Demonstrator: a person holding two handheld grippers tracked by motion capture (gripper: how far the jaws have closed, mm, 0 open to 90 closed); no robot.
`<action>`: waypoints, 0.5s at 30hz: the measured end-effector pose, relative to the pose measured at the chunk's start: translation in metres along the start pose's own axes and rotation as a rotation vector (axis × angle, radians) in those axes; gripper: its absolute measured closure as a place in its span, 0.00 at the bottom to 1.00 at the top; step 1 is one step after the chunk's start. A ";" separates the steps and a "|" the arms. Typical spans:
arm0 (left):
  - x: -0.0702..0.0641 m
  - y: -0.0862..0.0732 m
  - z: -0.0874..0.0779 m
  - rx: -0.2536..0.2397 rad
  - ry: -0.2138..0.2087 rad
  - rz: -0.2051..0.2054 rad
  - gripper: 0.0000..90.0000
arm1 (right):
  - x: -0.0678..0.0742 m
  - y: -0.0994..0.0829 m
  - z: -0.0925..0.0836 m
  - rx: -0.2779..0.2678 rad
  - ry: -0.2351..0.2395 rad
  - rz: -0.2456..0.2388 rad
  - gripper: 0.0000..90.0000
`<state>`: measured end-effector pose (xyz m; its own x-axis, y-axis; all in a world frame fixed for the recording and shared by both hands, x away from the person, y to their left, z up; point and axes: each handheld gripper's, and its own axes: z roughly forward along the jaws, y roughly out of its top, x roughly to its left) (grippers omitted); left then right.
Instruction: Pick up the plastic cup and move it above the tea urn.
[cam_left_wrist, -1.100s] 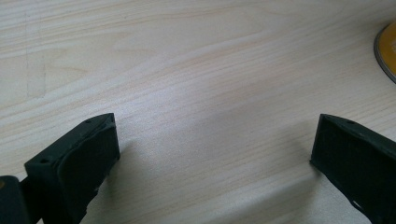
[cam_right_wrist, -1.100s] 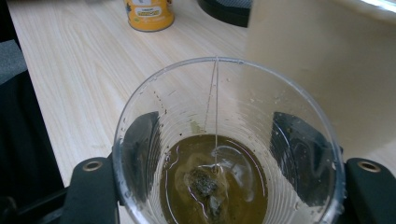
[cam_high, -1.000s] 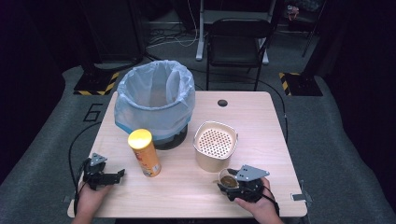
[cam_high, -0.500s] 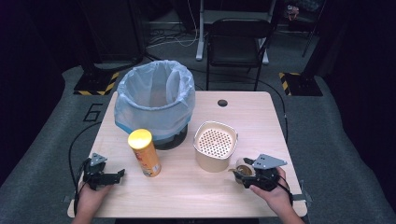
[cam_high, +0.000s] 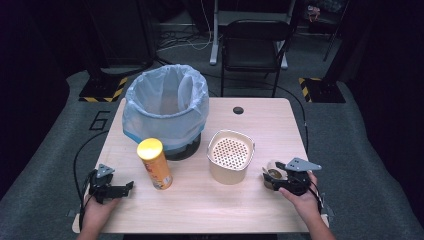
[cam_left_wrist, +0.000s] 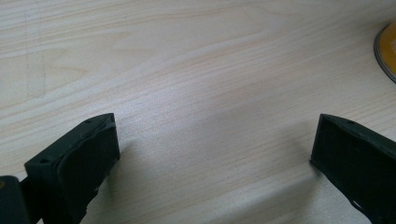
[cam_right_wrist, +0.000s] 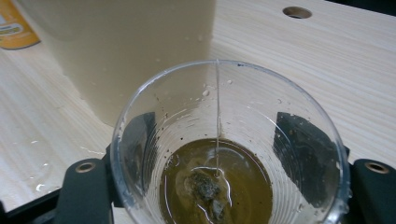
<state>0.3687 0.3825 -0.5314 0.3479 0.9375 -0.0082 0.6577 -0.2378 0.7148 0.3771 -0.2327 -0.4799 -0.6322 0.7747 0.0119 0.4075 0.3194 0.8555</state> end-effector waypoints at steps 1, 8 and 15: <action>0.000 0.000 0.000 -0.001 0.000 0.002 0.01 | -0.001 -0.002 0.000 -0.003 0.010 0.004 0.31; 0.000 0.000 0.000 -0.002 0.001 0.002 0.01 | -0.005 -0.002 -0.006 -0.039 -0.010 0.030 0.17; 0.000 0.000 0.000 0.000 0.000 0.000 0.01 | -0.004 0.014 -0.023 -0.070 -0.022 0.008 0.17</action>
<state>0.3688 0.3825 -0.5314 0.3479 0.9375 -0.0076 0.6576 -0.2382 0.7147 0.3701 -0.2439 -0.4558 -0.6143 0.7890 0.0085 0.3653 0.2749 0.8894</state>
